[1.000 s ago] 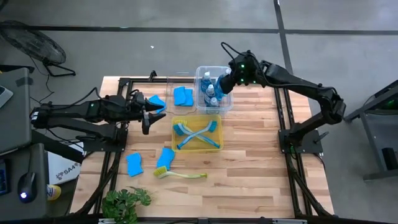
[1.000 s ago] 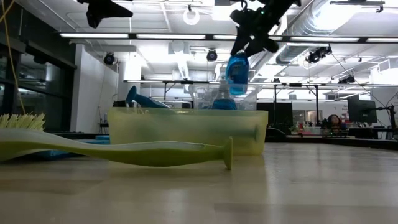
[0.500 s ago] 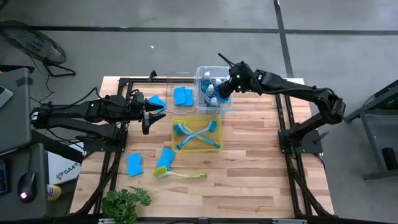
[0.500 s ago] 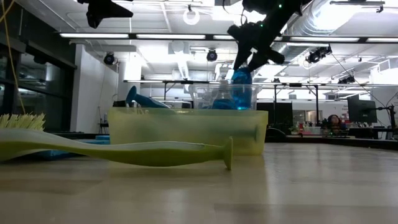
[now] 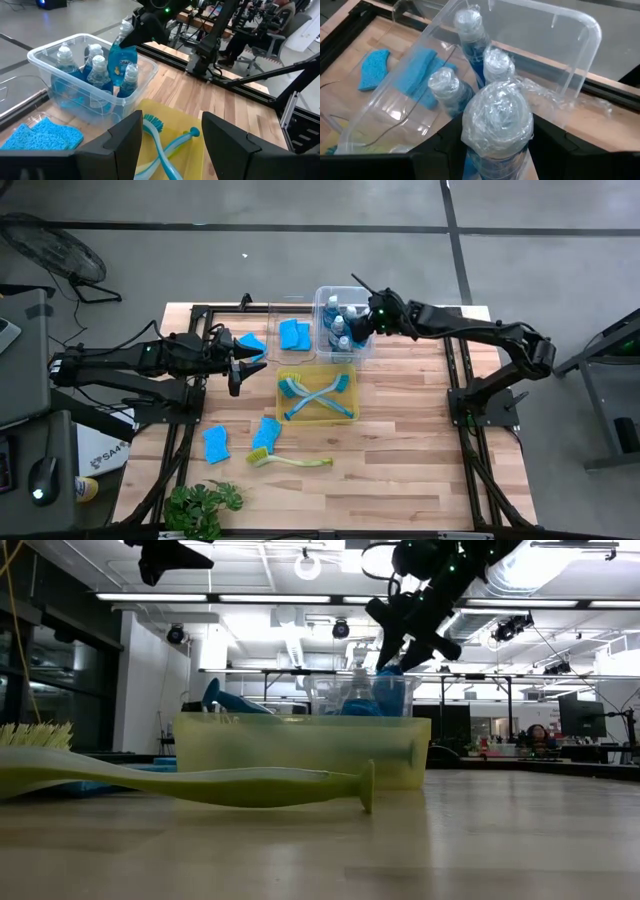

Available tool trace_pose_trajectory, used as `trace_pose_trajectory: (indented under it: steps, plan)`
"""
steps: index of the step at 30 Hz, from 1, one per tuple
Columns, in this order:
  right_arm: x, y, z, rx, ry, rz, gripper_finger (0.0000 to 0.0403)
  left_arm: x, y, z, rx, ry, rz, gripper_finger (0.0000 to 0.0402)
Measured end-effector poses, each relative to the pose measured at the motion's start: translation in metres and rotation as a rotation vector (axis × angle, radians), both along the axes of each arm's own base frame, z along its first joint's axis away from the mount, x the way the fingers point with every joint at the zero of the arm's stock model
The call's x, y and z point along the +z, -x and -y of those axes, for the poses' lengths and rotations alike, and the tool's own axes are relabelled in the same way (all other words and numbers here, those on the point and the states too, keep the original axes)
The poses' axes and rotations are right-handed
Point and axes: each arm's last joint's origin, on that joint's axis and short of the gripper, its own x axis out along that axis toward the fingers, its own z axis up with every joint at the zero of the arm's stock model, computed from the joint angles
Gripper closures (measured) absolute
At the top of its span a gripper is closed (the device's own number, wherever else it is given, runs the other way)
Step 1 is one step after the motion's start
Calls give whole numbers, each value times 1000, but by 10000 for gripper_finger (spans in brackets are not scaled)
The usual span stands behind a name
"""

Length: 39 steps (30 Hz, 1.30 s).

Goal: Pick & Place Kitchen Sink Supplies
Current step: Put the blue dishwasher liquid into the white bin

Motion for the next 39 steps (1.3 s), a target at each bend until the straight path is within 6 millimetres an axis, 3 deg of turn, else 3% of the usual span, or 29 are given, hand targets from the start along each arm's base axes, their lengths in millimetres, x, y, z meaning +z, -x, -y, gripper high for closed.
trace_pose_trajectory:
  steps: [13,39]
  plan:
    - [-23,0,-5,30,16,13,238,0,0,0,5,-1,0,202]
    - [-30,-8,-3,141,50,-12,237,0,0,0,6,0,0,202]
